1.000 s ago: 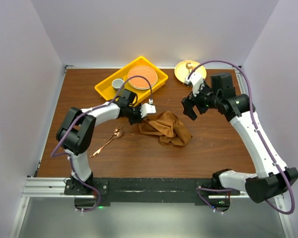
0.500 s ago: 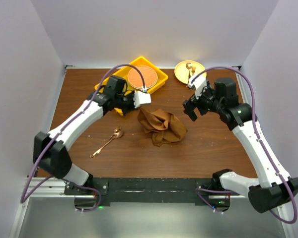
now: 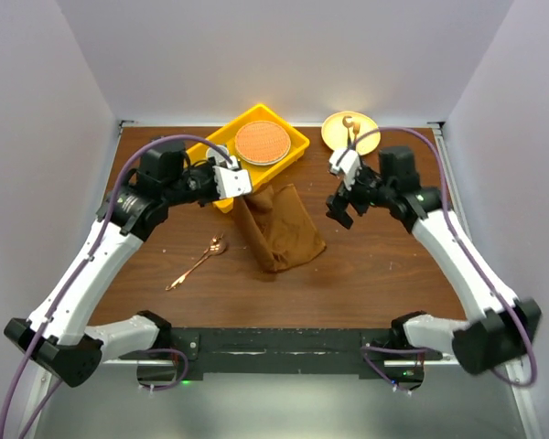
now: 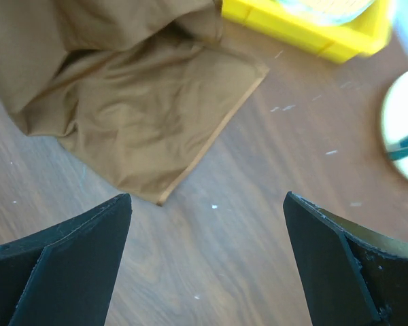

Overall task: Fold the napkin into a case and place the utensils inside
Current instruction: Pick up the crumpled napkin from the center of the board.

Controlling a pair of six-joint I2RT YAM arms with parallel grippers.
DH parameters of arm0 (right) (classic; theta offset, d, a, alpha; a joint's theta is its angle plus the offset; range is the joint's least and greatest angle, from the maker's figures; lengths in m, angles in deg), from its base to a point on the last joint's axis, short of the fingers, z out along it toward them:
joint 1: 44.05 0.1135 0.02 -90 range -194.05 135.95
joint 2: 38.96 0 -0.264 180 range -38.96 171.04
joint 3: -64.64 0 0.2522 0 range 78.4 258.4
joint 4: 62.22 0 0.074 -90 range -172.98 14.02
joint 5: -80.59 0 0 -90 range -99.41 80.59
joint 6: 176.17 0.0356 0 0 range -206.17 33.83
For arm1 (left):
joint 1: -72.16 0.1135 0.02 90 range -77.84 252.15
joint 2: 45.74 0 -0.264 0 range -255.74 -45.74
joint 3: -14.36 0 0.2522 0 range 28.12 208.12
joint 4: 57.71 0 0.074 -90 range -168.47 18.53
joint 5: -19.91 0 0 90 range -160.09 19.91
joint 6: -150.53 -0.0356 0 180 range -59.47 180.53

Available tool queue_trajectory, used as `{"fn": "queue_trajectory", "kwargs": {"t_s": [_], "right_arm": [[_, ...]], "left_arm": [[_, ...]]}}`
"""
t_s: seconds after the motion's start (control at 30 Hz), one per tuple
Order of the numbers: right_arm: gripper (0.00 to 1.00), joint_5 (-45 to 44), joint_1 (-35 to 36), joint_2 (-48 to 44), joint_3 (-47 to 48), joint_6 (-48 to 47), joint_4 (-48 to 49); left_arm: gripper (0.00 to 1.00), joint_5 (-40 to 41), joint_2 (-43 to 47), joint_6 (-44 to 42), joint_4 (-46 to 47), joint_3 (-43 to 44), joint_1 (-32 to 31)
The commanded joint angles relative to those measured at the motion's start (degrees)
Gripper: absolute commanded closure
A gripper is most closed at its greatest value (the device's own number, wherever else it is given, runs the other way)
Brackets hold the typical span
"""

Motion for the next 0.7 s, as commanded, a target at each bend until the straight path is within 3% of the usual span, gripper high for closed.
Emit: {"fn": "queue_trajectory", "kwargs": {"t_s": [0.0,0.03,0.07,0.3,0.5,0.67], "right_arm": [[0.02,3.25,-0.24,11.24,5.73,5.87,1.72],[0.02,1.86,-0.16,13.96,7.92,7.88,2.07],[0.06,-0.68,-0.24,22.61,11.16,10.60,3.11],[0.11,-3.26,0.37,35.07,18.74,18.01,15.15],[0.11,3.24,1.07,45.52,24.72,11.01,18.77],[0.11,4.66,3.18,53.35,32.09,2.46,14.38]], "left_arm": [[1.00,-1.60,-1.98,-0.72,-1.14,0.47,-0.03],[1.00,-2.04,-1.63,-1.16,-1.67,0.30,-0.03],[1.00,-2.65,-1.02,-2.21,-2.37,-1.01,-0.03],[1.00,-2.31,2.05,-4.24,-4.65,-4.54,-0.03],[1.00,-2.13,4.87,-6.52,-6.50,-5.86,-0.03],[1.00,-2.22,6.37,-8.02,-6.68,-5.60,-0.03]]}}
